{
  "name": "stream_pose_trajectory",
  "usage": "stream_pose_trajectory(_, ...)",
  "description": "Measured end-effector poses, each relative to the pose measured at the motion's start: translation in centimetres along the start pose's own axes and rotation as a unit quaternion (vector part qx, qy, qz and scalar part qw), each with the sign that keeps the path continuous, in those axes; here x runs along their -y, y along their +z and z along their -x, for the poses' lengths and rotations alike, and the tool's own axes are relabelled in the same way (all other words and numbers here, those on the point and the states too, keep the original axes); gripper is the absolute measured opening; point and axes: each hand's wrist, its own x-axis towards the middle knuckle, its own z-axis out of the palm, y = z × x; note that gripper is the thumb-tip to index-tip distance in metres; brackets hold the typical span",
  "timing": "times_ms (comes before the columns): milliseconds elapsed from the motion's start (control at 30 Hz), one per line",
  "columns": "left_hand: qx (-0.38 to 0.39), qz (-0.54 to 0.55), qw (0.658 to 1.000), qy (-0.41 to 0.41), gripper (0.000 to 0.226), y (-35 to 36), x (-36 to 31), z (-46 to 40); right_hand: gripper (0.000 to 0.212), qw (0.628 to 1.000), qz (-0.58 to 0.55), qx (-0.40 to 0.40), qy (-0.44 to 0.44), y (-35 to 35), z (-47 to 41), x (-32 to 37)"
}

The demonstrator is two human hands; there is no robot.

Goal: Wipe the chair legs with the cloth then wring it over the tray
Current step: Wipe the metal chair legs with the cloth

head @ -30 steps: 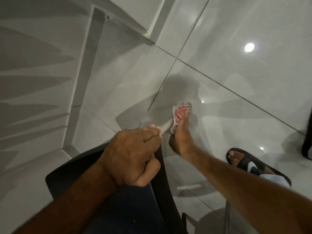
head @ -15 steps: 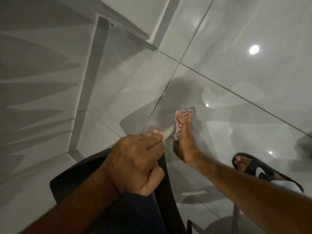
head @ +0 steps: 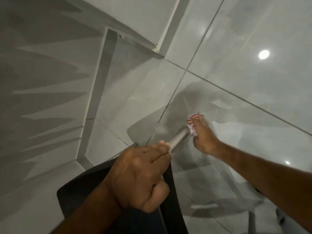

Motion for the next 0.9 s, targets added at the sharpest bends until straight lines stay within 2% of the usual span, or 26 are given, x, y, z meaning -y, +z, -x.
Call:
stream_pose_trajectory(100,0.000,0.003,1.000,0.002,0.043,-0.2,-0.3,-0.4,0.085,0.999,-0.035,0.021,-0.018,1.2,4.1,3.0)
stream_pose_trajectory(200,-0.001,-0.004,1.000,0.005,0.042,-0.1,-0.4,-0.5,0.087,0.999,-0.026,0.018,-0.043,1.5,4.3,3.7)
stream_pose_trajectory(333,-0.005,-0.042,0.999,0.018,0.048,0.3,-0.1,-0.5,0.071,0.999,-0.033,0.006,0.015,1.2,0.6,0.7)
stream_pose_trajectory(400,-0.013,-0.067,0.997,0.028,0.053,0.4,0.0,-0.4,0.067,0.999,-0.002,-0.006,0.039,0.9,-2.3,-2.0)
stream_pose_trajectory(500,-0.007,-0.074,0.996,0.039,0.056,0.1,0.2,-0.4,0.063,0.994,0.070,0.023,0.083,0.5,-5.4,-5.6)
stream_pose_trajectory(600,0.011,-0.057,0.998,0.030,0.058,-0.4,0.0,-0.6,0.048,0.997,0.057,0.022,0.056,0.2,-5.2,-5.2)
stream_pose_trajectory(667,0.017,-0.049,0.998,0.030,0.057,-0.6,-0.2,-0.7,0.040,1.000,0.016,-0.022,-0.011,0.0,-2.9,-3.2)
stream_pose_trajectory(800,0.017,-0.039,0.998,0.039,0.052,-0.6,-0.3,-0.8,0.073,0.993,-0.062,0.004,-0.104,0.6,4.1,2.4)
stream_pose_trajectory(900,0.010,-0.044,0.998,0.046,0.052,-0.4,-0.2,-1.1,0.089,0.983,-0.104,-0.017,-0.153,2.1,5.5,4.0)
